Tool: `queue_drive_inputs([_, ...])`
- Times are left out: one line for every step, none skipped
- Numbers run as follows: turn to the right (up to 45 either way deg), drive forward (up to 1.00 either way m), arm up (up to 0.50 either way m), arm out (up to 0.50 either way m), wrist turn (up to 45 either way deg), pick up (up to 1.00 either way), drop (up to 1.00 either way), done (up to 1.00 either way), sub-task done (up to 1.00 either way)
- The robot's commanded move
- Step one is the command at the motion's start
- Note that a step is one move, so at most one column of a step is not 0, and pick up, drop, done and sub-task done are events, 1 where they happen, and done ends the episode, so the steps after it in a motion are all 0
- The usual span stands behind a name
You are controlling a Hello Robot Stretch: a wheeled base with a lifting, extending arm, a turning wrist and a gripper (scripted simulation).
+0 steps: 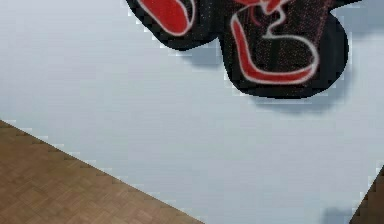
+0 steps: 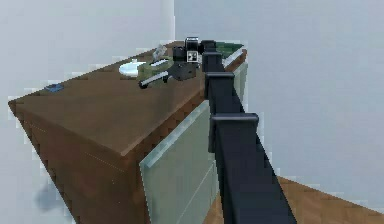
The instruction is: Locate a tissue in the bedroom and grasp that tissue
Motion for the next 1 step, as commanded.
queue_drive_inputs([0.0,0.0,0.0,0.0,0.0,1.0,0.0,0.0,0.0])
